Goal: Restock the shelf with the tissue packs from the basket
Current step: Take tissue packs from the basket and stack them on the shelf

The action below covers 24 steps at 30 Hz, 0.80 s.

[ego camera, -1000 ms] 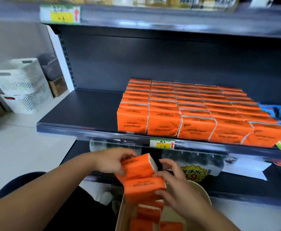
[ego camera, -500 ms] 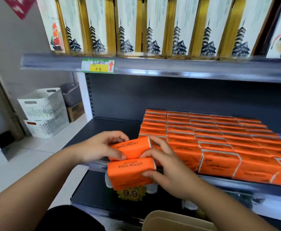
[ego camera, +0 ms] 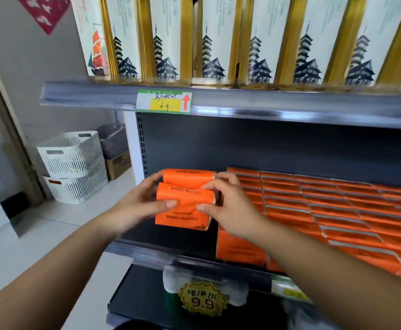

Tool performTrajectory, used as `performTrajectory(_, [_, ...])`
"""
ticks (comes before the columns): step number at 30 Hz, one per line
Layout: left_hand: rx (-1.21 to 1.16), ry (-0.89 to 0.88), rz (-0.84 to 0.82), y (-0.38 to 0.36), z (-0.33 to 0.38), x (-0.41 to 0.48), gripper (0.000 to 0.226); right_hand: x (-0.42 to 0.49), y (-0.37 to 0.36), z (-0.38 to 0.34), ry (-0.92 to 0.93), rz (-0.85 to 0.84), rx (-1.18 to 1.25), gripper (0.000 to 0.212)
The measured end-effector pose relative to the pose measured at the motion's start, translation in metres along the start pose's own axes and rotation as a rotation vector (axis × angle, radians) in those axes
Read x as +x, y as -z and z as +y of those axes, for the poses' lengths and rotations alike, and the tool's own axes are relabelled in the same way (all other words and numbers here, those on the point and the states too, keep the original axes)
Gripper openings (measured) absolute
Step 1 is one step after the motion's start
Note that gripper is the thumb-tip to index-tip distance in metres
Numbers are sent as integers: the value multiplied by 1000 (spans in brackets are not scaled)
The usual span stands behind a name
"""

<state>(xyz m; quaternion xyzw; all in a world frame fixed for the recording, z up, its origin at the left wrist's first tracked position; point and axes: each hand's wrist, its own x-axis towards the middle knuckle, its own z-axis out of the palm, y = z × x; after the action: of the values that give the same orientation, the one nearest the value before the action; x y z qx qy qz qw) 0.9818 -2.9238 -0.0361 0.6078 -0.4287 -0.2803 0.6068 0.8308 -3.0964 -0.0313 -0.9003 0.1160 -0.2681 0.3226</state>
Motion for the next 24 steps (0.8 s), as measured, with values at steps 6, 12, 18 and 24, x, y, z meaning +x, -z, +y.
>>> performTrajectory(6, [83, -49, 85, 20, -46, 48, 92, 60, -23, 12, 34, -145, -163, 43])
performTrajectory(12, [133, 6, 194, 22, -83, 94, 85, 99, -29, 39, 43, -284, -395, 48])
performTrajectory(18, [134, 42, 260, 16, -116, 129, 100, 114, -24, 63, -26, -368, -654, 59])
performTrajectory(24, [191, 53, 272, -4, -142, 160, 107, 120, -22, 97, -139, -390, -875, 59])
